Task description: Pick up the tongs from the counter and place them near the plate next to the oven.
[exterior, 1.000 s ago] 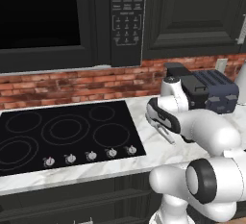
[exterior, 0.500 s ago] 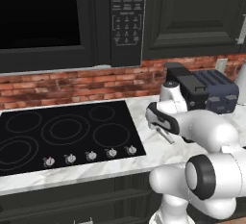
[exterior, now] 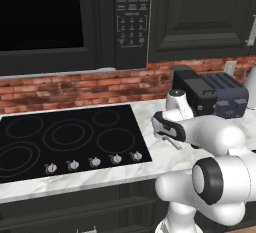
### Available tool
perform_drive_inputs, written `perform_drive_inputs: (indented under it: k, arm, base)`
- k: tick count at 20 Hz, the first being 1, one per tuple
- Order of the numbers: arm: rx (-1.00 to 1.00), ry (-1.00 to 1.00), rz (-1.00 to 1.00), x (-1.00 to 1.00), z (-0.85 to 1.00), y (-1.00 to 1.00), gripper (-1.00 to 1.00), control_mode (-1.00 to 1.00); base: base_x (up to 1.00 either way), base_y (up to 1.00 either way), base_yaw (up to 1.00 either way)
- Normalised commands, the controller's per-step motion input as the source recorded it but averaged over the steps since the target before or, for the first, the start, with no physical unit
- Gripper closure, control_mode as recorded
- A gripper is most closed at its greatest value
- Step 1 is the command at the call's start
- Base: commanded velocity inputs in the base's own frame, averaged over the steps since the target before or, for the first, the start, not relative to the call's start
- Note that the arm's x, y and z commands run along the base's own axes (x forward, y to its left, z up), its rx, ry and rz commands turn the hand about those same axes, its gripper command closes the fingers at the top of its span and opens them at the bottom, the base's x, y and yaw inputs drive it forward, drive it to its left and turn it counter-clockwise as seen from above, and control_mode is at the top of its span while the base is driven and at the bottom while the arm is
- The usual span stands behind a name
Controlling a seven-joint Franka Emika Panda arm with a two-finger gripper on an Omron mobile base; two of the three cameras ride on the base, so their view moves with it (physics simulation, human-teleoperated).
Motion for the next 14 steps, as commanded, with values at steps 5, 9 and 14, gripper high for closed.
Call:
perform_drive_inputs:
  k: [5, 9, 14]
  arm:
    - [0.0, 0.0, 0.0, 0.01, -0.19, 0.0, -1.0, -1.0]
    - [0.0, 0.0, 0.0, 0.06, -0.14, -0.01, -1.0, -1.0]
    - [0.0, 0.0, 0.0, 0.1, -0.11, -0.11, -1.0, -1.0]
  base:
    - [0.0, 0.0, 0.0]
    - [0.0, 0.0, 0.0]
    - [0.0, 0.0, 0.0]
